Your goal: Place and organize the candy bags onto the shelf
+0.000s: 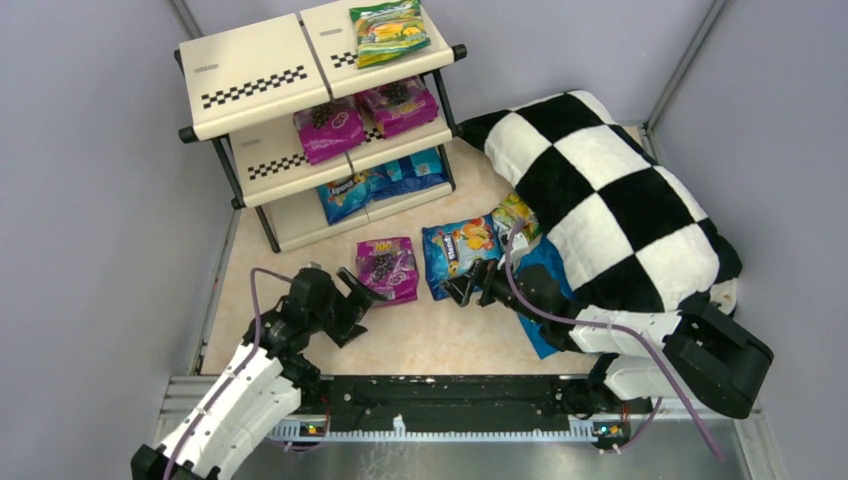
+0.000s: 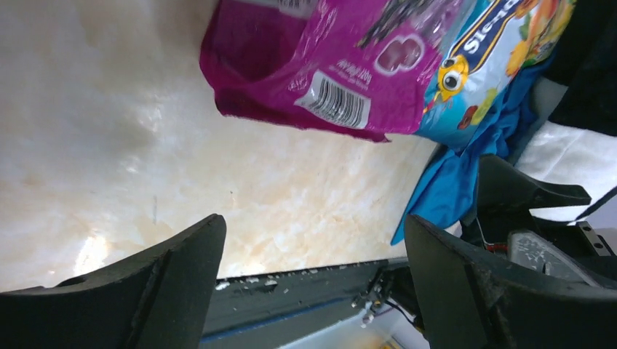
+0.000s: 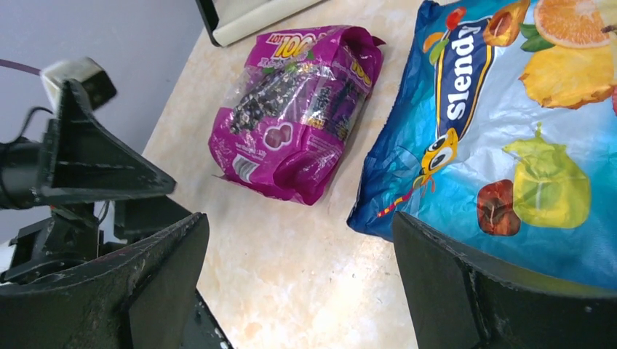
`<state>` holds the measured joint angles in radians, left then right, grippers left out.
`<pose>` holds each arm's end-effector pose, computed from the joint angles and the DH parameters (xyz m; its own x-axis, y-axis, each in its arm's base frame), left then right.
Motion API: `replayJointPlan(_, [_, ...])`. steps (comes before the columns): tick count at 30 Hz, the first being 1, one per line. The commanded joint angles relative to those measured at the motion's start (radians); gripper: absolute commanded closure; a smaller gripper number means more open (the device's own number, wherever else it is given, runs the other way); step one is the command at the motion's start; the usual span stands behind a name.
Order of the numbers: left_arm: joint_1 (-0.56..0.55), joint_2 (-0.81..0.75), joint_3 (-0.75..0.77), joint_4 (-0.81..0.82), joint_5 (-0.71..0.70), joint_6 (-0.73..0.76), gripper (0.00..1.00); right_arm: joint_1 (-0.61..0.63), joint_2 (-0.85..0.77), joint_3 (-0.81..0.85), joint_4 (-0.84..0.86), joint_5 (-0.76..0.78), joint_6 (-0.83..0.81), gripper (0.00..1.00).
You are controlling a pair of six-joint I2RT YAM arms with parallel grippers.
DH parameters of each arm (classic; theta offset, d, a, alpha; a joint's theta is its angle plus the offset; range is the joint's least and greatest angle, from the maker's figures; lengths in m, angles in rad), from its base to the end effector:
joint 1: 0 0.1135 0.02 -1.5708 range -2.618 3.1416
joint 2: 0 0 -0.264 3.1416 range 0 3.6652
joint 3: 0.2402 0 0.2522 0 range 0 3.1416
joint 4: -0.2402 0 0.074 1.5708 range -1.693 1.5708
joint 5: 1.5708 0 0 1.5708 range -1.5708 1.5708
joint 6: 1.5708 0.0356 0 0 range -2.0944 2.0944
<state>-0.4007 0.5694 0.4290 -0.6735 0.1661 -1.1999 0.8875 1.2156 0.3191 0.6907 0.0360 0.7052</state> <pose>0.1114 -0.0536 0.2016 -0.6986 -0.7023 -0.1369 -0.4465 0.5774 -0.6835 0.1495 0.1816 0.1847 -0.5862 0.3060 -0.7502 -0.4896 0.6040 0.6289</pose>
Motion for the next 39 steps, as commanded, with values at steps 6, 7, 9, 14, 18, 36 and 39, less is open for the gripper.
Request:
replayJointPlan(6, [-0.239,0.229,-0.091,0.303,-0.182,-0.429,0.02,0.005,-0.014,-0.042,0.153,0.024,-0.022,0.05])
replayJointPlan(7, [-0.243,0.255,-0.100,0.346,-0.208,-0.442,0.02,0.004,-0.019,-0.047,0.154,0.027,-0.023,0.05])
replayJointPlan(9, [-0.250,0.308,-0.107,0.426,-0.264,-0.451,0.02,0.004,-0.020,-0.049,0.152,0.033,-0.019,0.05])
replayJointPlan(14, [-0.277,0.413,-0.112,0.480,-0.435,-0.525,0.03,0.004,-0.008,-0.044,0.152,0.034,-0.015,0.05])
replayJointPlan(18, [-0.279,0.435,-0.205,0.589,-0.469,-0.668,0.03,0.004,-0.013,-0.048,0.150,0.040,-0.013,0.05])
replayJointPlan(36, [-0.277,0.284,-0.298,0.520,-0.755,-0.854,0.37,0.002,-0.003,-0.041,0.138,0.044,-0.009,0.05])
replayJointPlan(39, [-0.276,0.309,-0.254,0.441,-0.734,-0.900,0.34,0.002,0.000,-0.037,0.135,0.044,-0.009,0.05])
